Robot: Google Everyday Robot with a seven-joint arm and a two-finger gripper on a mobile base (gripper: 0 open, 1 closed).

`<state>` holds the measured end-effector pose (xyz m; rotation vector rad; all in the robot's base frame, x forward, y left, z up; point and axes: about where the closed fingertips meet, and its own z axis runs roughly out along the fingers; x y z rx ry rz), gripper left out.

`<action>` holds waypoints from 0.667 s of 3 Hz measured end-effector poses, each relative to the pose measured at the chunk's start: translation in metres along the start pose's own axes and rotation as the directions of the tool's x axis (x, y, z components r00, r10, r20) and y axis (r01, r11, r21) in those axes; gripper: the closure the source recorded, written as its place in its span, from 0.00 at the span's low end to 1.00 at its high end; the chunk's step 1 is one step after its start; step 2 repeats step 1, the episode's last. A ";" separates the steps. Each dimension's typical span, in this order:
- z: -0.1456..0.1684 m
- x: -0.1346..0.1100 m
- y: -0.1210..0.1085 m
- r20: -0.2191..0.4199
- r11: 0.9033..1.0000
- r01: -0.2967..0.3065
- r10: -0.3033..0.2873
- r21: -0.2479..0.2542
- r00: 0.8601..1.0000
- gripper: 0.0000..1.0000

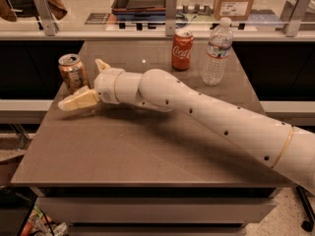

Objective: Place orange can upright

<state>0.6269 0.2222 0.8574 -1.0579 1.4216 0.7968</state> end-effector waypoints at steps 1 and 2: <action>0.000 0.000 0.000 0.000 1.000 0.000 0.000 0.000 1.000 0.00; 0.000 0.000 0.000 0.000 1.000 0.000 0.000 0.000 1.000 0.00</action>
Offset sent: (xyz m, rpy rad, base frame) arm 0.0000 0.0000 0.0000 0.0000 0.0000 0.0000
